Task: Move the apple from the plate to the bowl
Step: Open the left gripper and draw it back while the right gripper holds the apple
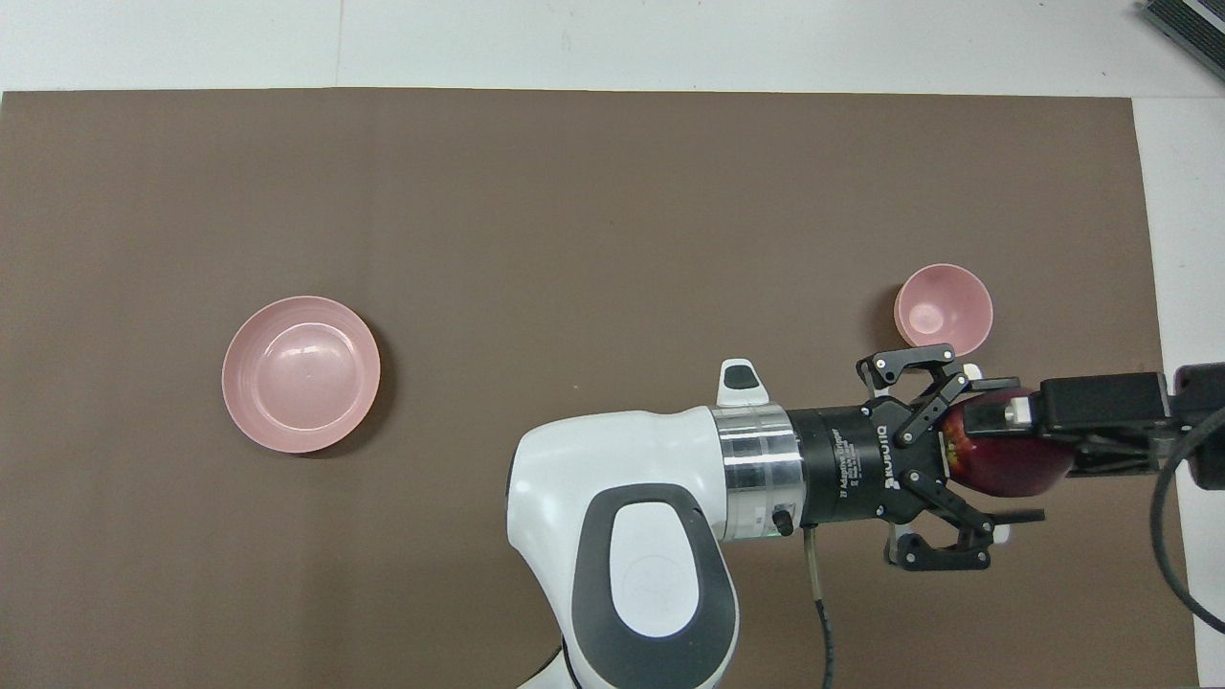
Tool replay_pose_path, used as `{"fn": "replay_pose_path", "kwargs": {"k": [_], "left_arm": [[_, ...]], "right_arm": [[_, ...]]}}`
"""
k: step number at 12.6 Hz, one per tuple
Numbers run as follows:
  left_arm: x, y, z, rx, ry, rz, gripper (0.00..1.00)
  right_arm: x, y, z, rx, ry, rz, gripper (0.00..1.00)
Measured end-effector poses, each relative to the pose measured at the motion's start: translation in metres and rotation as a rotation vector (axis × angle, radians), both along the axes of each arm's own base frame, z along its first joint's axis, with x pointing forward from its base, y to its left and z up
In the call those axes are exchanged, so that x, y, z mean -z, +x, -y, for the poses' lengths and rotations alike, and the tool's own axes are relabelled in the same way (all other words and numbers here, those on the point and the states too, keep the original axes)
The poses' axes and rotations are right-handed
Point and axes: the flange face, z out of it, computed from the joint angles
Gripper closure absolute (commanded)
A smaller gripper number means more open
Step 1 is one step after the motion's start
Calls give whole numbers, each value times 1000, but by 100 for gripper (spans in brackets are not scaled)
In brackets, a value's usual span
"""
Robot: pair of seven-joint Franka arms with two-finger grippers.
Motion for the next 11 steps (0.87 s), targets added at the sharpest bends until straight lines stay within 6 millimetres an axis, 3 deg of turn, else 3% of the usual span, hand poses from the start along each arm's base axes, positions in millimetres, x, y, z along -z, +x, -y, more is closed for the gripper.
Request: {"fn": "replay_pose_path", "kwargs": {"k": [7, 11], "left_arm": [[13, 19, -18, -3, 85, 93, 0], [20, 51, -44, 70, 211, 287, 0]], "right_arm": [[3, 4, -7, -4, -12, -1, 100], [6, 4, -4, -13, -60, -6, 100]]}}
